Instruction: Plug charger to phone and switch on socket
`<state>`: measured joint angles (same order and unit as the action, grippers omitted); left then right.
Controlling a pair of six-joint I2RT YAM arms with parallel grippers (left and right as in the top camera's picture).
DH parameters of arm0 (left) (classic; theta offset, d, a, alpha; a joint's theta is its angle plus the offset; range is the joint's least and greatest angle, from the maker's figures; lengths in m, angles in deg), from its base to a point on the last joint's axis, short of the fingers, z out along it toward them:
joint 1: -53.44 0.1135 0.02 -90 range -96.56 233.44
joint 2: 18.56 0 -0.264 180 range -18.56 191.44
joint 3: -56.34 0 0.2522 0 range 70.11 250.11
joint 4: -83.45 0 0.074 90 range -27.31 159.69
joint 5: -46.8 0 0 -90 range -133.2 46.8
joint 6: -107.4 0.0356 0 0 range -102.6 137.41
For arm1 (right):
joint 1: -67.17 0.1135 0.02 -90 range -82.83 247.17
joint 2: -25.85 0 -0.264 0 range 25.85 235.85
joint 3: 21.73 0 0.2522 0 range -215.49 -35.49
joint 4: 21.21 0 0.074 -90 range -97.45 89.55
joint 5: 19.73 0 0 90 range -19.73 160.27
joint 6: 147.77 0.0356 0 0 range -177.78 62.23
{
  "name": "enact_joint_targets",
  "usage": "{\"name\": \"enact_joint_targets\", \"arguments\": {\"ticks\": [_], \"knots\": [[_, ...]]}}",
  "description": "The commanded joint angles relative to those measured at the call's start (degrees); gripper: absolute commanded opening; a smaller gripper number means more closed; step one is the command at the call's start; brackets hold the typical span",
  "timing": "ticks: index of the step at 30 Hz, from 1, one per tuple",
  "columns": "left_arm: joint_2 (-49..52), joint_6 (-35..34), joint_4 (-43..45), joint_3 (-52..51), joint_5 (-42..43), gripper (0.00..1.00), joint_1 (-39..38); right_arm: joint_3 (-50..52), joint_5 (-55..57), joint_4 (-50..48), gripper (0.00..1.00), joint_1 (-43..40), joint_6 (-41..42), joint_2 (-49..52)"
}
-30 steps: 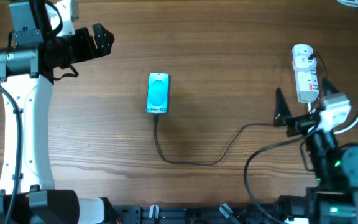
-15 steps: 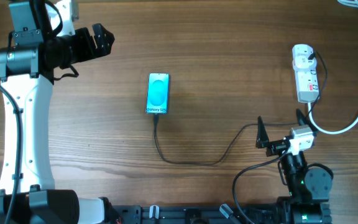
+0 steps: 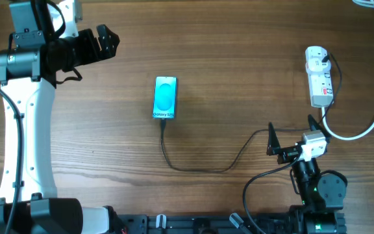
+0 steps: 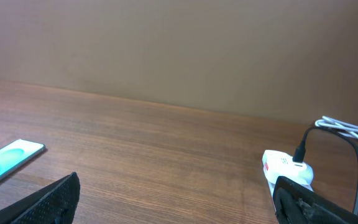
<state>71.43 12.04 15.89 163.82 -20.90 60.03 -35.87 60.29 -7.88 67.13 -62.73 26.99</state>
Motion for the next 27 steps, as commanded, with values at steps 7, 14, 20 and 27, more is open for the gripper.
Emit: {"name": "enact_joint_targets", "arguments": {"ticks": [7, 14, 20, 27], "knots": [[0.0, 0.2, 0.1, 0.0, -0.1, 1.00, 0.1, 0.1, 1.2, -0.2, 1.00, 0.2, 0.5, -0.9], [-0.5, 0.3, -1.5, -0.1, -3.3, 1.00, 0.0, 0.1, 1.2, -0.2, 1.00, 0.2, 0.5, -0.9], [-19.8, 3.7, 10.4, -14.0, -7.6, 1.00, 0.0, 0.1, 1.2, -0.2, 1.00, 0.2, 0.5, -0.9], [-54.1, 6.9, 51.5, -63.2, -7.6, 1.00, -2.2, 0.1, 1.2, -0.2, 1.00, 0.2, 0.5, -0.9]]}}
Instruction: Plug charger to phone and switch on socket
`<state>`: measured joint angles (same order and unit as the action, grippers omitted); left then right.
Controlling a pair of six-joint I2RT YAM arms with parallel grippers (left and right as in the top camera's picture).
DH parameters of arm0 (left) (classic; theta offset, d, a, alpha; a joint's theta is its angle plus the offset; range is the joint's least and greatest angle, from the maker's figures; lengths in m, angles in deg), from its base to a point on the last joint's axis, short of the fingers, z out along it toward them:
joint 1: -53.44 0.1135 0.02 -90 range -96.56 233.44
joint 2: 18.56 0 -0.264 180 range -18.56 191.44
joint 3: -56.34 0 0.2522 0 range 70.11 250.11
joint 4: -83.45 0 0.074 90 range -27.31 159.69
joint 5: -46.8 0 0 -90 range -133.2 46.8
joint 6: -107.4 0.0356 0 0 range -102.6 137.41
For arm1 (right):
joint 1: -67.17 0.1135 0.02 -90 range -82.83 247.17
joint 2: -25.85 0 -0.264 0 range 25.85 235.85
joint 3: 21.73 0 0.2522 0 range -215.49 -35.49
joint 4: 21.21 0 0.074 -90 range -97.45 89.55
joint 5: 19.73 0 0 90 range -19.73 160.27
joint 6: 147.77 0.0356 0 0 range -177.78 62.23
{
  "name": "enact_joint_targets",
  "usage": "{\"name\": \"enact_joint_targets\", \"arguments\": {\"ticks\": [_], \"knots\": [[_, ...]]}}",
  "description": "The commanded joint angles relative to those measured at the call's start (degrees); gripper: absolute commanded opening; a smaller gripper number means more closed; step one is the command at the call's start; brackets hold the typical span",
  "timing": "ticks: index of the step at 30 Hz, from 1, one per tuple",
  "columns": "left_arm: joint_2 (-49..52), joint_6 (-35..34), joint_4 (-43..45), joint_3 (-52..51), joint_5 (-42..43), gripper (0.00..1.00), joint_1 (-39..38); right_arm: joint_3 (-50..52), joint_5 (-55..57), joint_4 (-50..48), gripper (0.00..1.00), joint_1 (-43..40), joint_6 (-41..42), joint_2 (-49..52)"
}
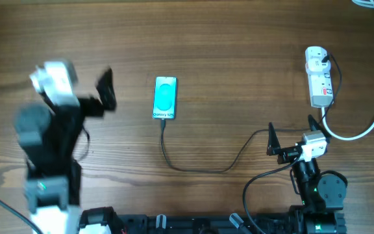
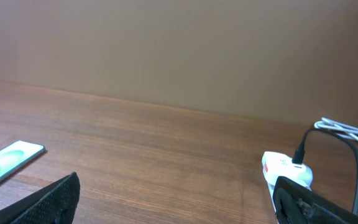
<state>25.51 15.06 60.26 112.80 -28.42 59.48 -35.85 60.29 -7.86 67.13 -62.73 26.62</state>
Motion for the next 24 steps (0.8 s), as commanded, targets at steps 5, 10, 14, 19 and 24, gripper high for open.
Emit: {"name": "enact_joint_targets", "arguments": {"ticks": [5, 10, 14, 19, 24], "knots": [[-25.7, 12.4, 15.0, -31.2, -0.5, 1.00, -4.2, 0.1, 1.2, -0.2, 1.00, 0.2, 0.5, -0.6], [-36.1, 15.7, 14.8, -39.6, -2.4, 1.00, -4.2, 0.1, 1.2, -0.2, 1.00, 0.2, 0.5, -0.6], [-42.3, 15.7, 9.0, -42.4, -2.7, 1.00, -4.2, 0.1, 1.2, -0.2, 1.00, 0.2, 0.5, -0.6], [-43.9, 15.6, 6.1, -42.4, -2.9, 1.00, -4.2, 0.1, 1.2, -0.2, 1.00, 0.2, 0.5, -0.6], [-43.9, 15.6, 6.2, -42.4, -2.9, 1.00, -4.3, 0.1, 1.2, -0.2, 1.00, 0.2, 0.5, -0.6]]}}
